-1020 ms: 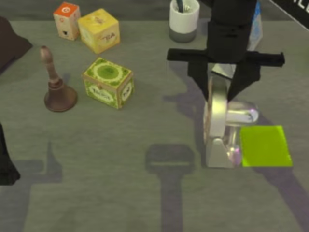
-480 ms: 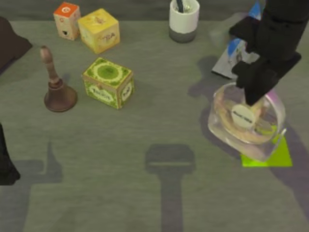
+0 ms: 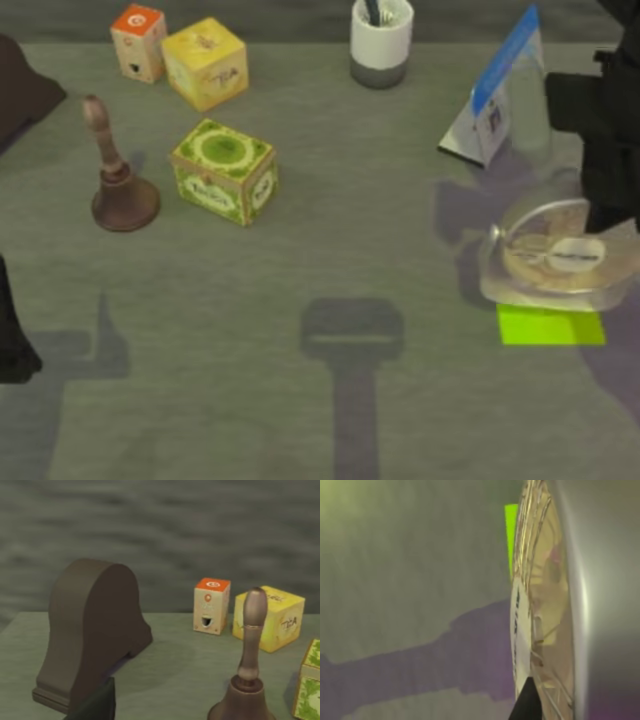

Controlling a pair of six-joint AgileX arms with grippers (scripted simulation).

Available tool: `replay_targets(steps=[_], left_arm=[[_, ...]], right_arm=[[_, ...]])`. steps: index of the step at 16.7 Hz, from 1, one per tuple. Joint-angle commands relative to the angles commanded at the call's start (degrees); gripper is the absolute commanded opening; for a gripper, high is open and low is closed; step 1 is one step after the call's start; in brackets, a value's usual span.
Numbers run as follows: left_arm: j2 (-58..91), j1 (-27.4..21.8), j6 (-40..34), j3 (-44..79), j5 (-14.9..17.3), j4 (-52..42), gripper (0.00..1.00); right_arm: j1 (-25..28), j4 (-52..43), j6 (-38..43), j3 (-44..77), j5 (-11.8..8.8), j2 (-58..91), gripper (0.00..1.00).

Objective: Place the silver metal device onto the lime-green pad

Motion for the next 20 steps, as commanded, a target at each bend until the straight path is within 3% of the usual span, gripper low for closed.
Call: replay_targets(steps=[4, 10, 19, 20], left_arm=[[0.00, 0.00, 0.00, 0.00, 0.00, 0.00, 1.00], [0.00, 0.00, 0.00, 0.00, 0.00, 0.00, 1.00], [0.00, 0.00, 0.00, 0.00, 0.00, 0.00, 1.00], [0.00, 0.00, 0.00, 0.00, 0.00, 0.00, 1.00]], right_arm=[[-1.23, 2.36, -7.32, -3.56, 1.52, -1.42, 0.00], [-0.96, 2.58, -7.54, -3.79, 1.52, -1.29, 0.00], [-1.30, 10.20, -7.67, -10.84, 1.61, -0.86, 0.00], [-1.30, 10.20, -7.67, -10.84, 1.61, -0.86, 0.08]])
